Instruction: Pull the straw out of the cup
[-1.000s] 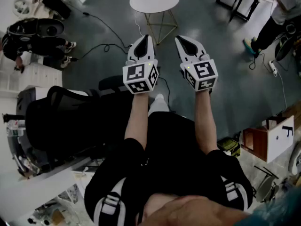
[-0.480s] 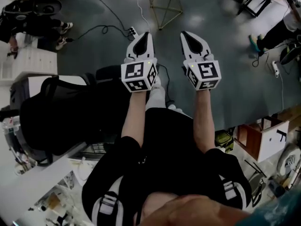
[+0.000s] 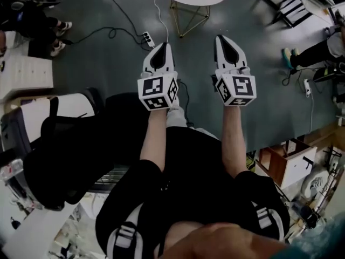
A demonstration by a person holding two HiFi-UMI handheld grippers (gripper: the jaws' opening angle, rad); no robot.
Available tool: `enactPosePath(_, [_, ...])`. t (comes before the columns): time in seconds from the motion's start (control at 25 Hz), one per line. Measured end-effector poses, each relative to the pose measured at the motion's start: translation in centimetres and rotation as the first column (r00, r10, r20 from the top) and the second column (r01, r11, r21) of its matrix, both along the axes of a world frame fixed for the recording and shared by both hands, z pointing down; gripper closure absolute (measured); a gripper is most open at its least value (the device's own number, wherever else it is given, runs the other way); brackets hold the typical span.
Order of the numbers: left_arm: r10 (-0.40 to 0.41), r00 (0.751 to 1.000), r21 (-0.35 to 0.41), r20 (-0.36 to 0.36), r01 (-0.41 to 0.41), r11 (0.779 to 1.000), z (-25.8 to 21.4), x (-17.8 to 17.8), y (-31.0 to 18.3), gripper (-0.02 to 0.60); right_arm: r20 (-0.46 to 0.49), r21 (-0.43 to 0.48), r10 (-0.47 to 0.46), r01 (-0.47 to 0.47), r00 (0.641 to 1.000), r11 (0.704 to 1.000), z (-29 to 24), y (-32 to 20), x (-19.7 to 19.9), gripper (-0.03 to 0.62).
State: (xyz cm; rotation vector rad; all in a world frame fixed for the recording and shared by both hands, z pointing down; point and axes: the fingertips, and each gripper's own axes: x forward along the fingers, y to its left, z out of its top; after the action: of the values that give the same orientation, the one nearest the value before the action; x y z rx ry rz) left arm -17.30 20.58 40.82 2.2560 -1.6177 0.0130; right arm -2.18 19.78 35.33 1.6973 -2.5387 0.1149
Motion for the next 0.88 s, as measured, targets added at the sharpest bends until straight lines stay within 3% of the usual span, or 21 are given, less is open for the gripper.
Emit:
enactPosePath(0.28, [-0.003,0.998,-0.029,-0.066,0.001,1.0,2.5,-2.6,-8.4,0.574,-0.134,-0.009,0.057,-0.059,0.989,0.998,-0.2,-6.8,-0.4,0.579])
enactPosePath(0.64, [0.037,0.997,0.027,-0.073,-0.035,0.999,0.3,-2.8,-13.0,0.574,-0.125,0.032,0.034,-0.03,0.992,0.999,-2.0,-12.5,-2.4,0.579])
enactPosePath(0.88, [0.005,0.997,0.031,-0.08,-0.002,1.0,0.3,-3.0,-16.8,0.574,-0.082,0.061,0.068,-0.063,0.994,0.996,-3.0,-17.3,0.0,0.579])
